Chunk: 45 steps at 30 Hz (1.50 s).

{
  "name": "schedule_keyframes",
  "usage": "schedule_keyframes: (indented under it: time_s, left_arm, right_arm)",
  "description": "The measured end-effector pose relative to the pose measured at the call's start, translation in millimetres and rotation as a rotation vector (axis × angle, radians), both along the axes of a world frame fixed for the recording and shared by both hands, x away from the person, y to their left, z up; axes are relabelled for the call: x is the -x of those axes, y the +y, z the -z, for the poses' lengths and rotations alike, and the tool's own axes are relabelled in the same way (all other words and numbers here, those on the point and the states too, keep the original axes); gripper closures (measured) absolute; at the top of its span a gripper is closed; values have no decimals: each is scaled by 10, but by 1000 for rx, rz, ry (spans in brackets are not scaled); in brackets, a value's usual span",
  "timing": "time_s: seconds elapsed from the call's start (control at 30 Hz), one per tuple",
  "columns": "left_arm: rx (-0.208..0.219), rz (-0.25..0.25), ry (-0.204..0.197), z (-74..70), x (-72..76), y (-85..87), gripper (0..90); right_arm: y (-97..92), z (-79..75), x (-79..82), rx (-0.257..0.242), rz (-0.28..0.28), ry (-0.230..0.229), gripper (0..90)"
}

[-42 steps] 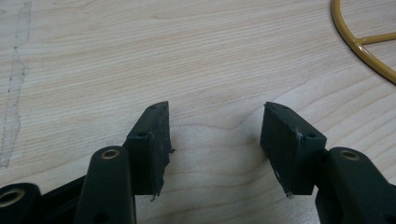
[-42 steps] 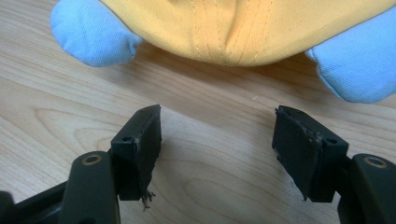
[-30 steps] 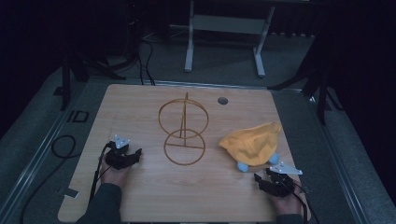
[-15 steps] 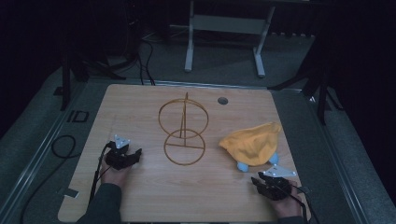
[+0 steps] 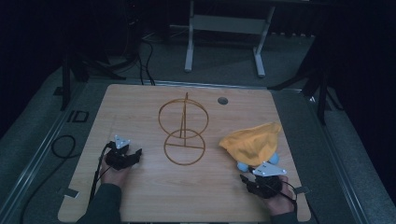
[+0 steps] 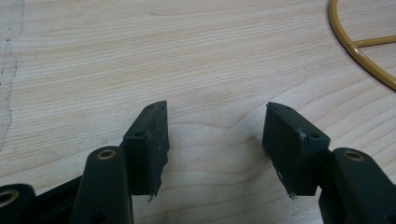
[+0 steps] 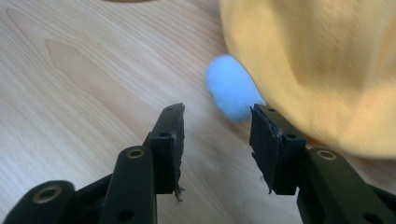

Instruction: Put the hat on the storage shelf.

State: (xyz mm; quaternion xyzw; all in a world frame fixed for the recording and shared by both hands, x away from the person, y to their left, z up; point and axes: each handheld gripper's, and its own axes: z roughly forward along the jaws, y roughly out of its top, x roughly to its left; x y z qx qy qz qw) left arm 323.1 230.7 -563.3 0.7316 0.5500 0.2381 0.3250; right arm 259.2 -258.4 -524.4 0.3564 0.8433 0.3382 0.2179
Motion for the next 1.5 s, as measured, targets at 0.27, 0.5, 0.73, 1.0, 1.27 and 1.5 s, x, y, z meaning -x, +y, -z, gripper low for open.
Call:
schedule_keyframes:
  time_s: [0.27,0.5,0.73,1.0,1.27,1.5]
  left_arm:
    - [-1,1,0,0,1,0,413]
    - [0,1,0,0,2,-2,413]
    - [0,2,0,0,2,-1,413]
    - [0,2,0,0,2,-1,413]
    - [0,2,0,0,2,-1,413]
    - [0,2,0,0,3,-1,413]
  right_arm:
    - [143,24,-67,64,16,-48,464]
    - [237,96,-87,185,61,-133,379]
    - [249,129,-132,239,70,-150,554]
    - [263,76,-169,273,51,-134,796]
    - [186,-50,-188,211,20,-120,818]
    - [123,-125,-214,183,13,-117,822]
